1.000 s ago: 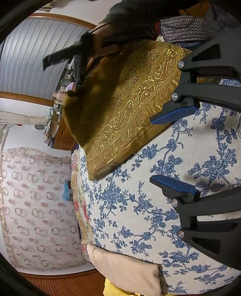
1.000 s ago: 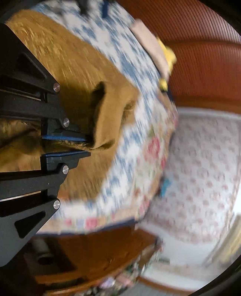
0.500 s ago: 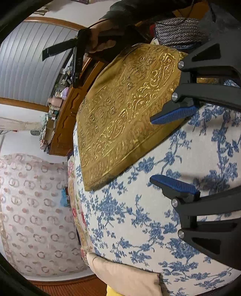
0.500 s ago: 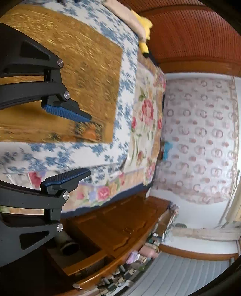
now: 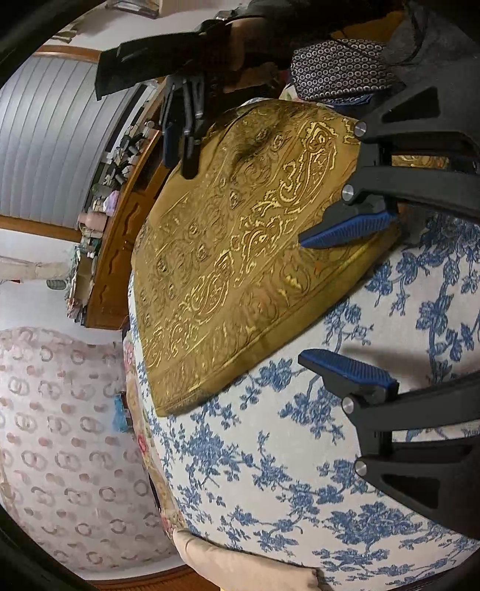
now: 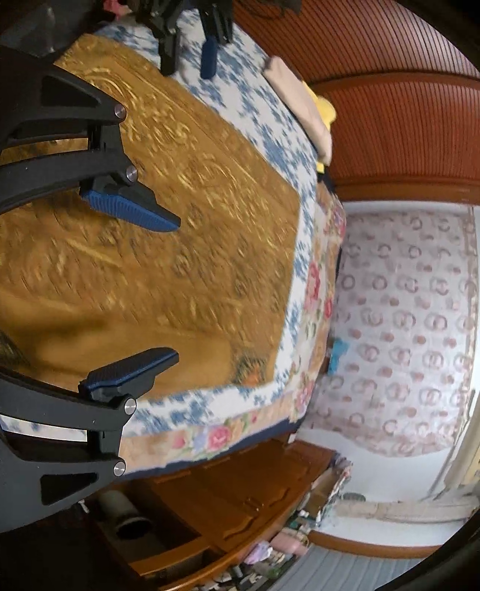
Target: Fold small clothes
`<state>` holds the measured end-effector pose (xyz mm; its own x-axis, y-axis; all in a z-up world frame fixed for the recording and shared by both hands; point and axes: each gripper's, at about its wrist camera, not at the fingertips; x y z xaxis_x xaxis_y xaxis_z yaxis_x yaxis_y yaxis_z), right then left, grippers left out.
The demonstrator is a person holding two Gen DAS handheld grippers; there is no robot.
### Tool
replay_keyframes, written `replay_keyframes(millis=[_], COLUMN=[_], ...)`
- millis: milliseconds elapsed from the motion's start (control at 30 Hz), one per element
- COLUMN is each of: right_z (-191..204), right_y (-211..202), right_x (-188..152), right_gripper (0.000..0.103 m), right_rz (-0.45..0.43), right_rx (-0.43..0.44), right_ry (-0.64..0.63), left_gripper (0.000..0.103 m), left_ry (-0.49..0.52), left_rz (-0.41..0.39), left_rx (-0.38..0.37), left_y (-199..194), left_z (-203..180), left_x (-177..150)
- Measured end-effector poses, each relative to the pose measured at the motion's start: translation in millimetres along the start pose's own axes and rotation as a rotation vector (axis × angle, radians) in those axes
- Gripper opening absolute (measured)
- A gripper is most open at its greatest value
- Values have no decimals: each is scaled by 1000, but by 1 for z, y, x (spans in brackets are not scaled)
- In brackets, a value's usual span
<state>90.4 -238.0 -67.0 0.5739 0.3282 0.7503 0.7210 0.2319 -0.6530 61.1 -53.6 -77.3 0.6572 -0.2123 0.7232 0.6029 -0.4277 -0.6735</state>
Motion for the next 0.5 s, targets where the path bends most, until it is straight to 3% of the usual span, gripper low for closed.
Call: replay_keyframes(millis=[500], right_z=[29], right_y=[1], right_x=[-35], right_gripper=[67], right_rz=[62], right_rx=[21], right_ry=[-20], left_gripper=[56], left_ry=[35], left_rz=[77], left_rx=[-20], left_y=[13], left_z=[-10], left_x=[-9])
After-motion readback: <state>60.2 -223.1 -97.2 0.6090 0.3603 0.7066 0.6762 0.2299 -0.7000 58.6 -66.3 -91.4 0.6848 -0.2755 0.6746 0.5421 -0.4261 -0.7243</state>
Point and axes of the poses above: each gripper's, at about its wrist camera, not at the fingertips, and y roughly the way its jaws point, z to its left, x to its top
